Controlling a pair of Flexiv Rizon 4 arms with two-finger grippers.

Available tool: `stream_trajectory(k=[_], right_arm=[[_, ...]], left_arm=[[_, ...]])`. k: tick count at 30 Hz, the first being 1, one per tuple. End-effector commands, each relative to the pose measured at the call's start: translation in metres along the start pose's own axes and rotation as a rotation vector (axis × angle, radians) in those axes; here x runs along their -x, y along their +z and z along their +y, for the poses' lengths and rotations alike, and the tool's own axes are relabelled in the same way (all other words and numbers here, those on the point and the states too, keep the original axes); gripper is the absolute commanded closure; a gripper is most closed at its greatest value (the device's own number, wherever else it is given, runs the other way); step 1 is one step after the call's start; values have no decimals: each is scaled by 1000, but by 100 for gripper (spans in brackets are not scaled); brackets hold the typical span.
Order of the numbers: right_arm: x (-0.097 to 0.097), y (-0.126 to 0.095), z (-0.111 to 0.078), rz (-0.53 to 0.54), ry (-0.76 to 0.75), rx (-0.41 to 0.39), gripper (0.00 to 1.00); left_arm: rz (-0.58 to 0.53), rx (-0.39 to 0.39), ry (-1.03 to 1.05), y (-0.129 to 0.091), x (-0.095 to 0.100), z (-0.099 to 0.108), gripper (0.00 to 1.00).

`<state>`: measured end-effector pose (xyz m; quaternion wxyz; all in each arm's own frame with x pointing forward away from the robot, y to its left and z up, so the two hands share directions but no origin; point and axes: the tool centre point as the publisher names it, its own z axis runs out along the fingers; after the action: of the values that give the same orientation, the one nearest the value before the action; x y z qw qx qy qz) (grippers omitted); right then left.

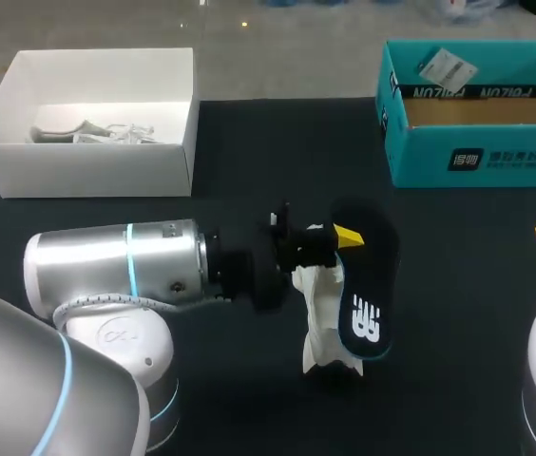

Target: Take the shoe out of the shoebox, open the shoe tongue, remove and reinsert the insole, then place the shoe into the shoebox

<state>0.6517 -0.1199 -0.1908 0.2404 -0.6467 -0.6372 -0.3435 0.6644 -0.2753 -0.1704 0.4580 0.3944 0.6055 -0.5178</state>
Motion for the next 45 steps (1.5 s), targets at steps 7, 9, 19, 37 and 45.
stream_trajectory(k=[7, 9, 19, 37, 45], right_arm=[[-1, 0, -2, -3, 1, 3, 0], [-1, 0, -2, -3, 1, 3, 0], [-1, 0, -2, -3, 1, 3, 0], [-1, 0, -2, -3, 1, 3, 0], [-1, 0, -2, -3, 1, 3, 0]], left_arm=[[36, -178, -290, -15, -6, -7, 100], [36, -178, -290, -15, -6, -7, 100], [38, -207, -301, -24, -6, -28, 100], [195, -173, -390, -47, -75, -32, 100], [284, -134, -416, -42, -96, -18, 100]])
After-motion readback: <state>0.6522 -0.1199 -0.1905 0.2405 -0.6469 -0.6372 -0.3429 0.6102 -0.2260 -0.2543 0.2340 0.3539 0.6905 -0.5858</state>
